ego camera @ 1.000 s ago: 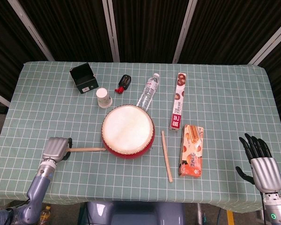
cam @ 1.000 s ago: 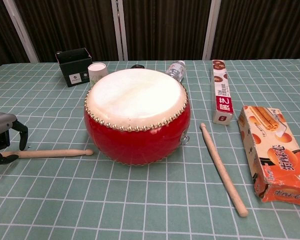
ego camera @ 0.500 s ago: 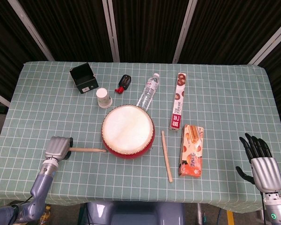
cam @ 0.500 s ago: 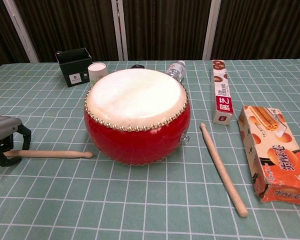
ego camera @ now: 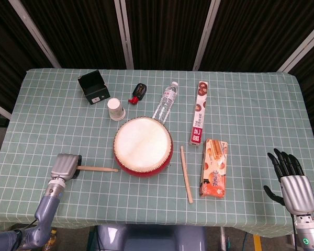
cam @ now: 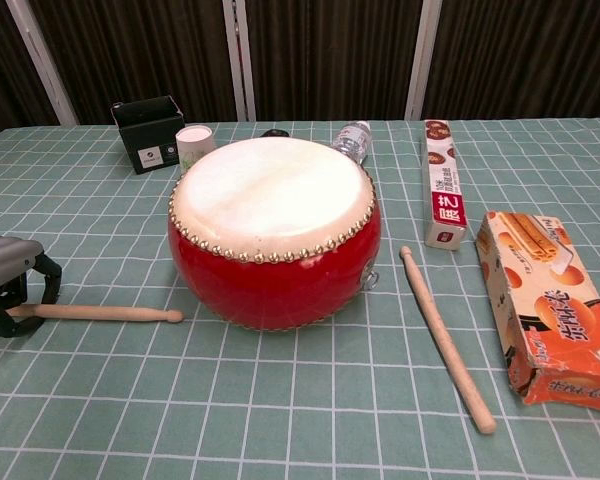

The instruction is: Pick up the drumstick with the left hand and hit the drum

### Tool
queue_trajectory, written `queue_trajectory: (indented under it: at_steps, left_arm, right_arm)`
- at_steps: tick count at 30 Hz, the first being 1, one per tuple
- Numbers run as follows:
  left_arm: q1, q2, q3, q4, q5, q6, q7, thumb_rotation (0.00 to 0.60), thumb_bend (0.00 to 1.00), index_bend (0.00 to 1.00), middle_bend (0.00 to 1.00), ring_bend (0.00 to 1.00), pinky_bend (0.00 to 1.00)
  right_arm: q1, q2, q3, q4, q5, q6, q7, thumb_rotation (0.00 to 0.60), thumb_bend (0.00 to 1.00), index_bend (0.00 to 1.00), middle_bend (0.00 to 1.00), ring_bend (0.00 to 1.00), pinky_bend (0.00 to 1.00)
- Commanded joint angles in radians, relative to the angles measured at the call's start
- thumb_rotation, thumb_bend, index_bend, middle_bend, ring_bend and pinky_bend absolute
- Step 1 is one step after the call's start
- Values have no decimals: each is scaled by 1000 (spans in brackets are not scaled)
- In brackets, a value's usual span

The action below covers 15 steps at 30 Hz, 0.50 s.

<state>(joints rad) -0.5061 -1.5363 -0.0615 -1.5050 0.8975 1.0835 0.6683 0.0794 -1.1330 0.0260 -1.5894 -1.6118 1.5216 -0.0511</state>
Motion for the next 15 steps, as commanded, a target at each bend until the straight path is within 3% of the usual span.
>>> queue_trajectory:
  at_steps: [1, 15]
  left_arm:
    - [7, 23, -4, -32, 31, 18, -32, 600, 476, 755, 1000, 1000, 1000]
    - [54, 232, 16, -300, 304, 152, -156, 600, 481, 773, 1000, 1000, 1000]
  right_arm:
    - [0, 0, 0, 0, 1, -1, 1, 600, 278, 0, 0, 0, 80]
    - [-1, -1, 0, 0, 3, -1, -13, 600, 278, 0, 0, 0, 80]
